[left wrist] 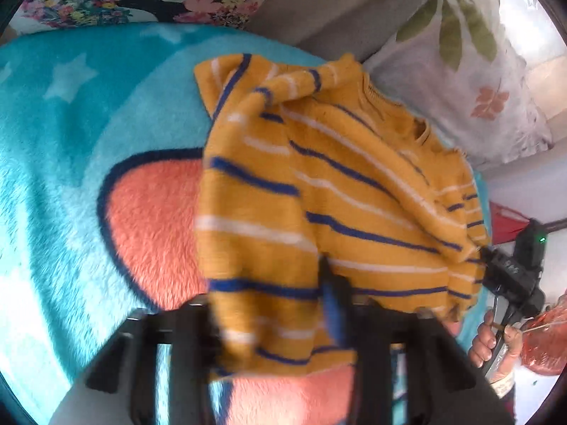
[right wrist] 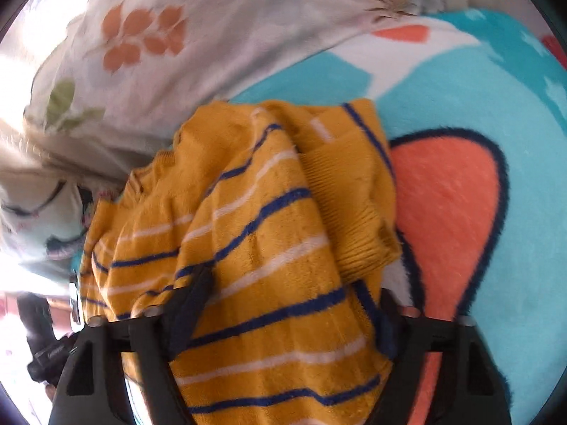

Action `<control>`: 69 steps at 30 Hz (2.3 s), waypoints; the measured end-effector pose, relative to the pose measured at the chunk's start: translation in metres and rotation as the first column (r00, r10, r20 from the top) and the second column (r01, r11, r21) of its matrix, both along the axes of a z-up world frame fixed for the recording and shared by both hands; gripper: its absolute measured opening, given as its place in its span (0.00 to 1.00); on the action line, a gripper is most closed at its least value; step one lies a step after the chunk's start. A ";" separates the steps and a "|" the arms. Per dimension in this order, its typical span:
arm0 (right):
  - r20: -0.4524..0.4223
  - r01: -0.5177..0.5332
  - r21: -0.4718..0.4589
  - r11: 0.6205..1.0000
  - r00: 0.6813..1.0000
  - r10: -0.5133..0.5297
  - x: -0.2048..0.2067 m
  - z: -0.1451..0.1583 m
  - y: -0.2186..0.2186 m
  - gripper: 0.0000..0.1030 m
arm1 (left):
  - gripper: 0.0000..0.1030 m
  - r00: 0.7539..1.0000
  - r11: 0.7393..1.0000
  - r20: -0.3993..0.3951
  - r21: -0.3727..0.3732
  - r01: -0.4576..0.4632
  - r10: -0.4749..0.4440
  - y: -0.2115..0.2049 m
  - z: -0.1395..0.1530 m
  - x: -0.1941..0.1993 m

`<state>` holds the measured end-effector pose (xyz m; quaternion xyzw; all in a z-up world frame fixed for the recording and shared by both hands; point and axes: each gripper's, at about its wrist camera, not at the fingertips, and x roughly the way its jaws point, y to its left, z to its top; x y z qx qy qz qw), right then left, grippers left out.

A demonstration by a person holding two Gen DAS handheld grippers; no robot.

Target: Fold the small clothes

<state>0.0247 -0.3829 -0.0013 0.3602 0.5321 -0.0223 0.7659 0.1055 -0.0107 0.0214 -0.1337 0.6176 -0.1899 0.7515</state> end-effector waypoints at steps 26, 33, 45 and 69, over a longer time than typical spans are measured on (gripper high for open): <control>0.168 -0.088 -0.124 0.988 0.980 0.108 -0.071 0.079 -0.031 0.53 | 0.38 0.956 0.957 0.196 0.149 -0.247 0.217 0.043 0.067 -0.144; 0.024 -0.215 -0.334 0.918 0.971 0.236 0.017 0.053 0.002 0.62 | 0.64 0.951 0.970 0.299 0.200 -0.137 0.073 -0.003 0.070 -0.067; -0.007 -0.217 -0.350 0.911 0.973 0.229 0.073 0.062 0.001 0.06 | 0.02 0.985 0.963 0.166 0.256 -0.079 0.037 0.006 0.027 0.042; -0.114 -0.052 -0.348 0.936 0.993 0.012 -0.030 0.034 -0.004 0.38 | 0.45 0.990 0.980 0.117 0.171 -0.100 0.081 0.069 0.008 -0.039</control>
